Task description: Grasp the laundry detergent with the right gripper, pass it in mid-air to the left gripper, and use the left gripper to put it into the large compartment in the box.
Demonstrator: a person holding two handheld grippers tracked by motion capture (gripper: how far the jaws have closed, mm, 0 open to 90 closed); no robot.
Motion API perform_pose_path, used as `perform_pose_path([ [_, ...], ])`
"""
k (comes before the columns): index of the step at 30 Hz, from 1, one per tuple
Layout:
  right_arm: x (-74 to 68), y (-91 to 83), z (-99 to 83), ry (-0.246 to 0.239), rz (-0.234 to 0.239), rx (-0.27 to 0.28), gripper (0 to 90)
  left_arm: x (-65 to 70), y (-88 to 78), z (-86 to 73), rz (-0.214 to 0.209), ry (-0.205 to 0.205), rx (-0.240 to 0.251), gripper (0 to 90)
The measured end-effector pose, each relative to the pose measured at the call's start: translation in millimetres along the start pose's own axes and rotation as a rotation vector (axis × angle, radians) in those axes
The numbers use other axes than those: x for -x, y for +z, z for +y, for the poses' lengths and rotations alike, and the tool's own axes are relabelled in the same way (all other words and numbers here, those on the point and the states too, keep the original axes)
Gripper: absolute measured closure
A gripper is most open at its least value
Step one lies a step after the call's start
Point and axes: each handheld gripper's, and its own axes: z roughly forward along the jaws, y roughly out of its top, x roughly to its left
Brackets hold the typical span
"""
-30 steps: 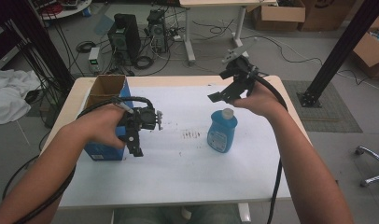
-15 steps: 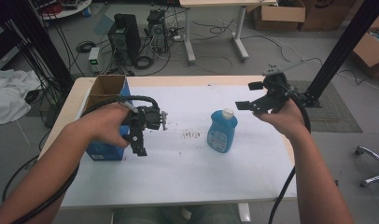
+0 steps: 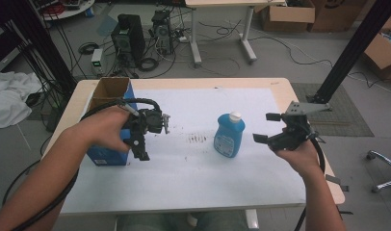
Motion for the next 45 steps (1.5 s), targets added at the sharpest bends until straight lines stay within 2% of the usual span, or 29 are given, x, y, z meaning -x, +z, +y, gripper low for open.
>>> perform_pose_path([
  [6,-6.0,25.3,-32.1,0.02,0.001,0.027,0.0,1.8,-2.4,-1.8,0.011,0.005,0.02,0.1],
  [14,-8.5,58.9,-57.5,0.033,0.021,0.025,0.0,4.8,-2.9,-0.7,0.01,0.007,0.024,0.1],
  [20,-8.4,75.6,-64.6,0.033,0.011,0.009,0.0,5.8,-4.9,0.3,0.01,0.011,0.029,0.1],
  [26,-6.7,87.4,-67.9,0.032,0.004,0.015,0.0,6.7,-5.5,0.7,0.013,0.016,0.028,0.1],
  [32,-4.2,98.4,-69.2,0.009,-0.017,0.026,0.0,7.2,-3.0,-1.6,0.006,0.013,0.034,0.1],
  [37,-1.6,104.0,-70.7,0.009,-0.029,0.053,0.0,8.9,-2.4,-3.5,0.009,0.01,0.038,0.1],
  [45,-4.6,113.3,-71.9,-0.004,-0.049,0.075,0.0,9.2,-1.7,-4.9,0.006,0.008,0.033,0.1],
])
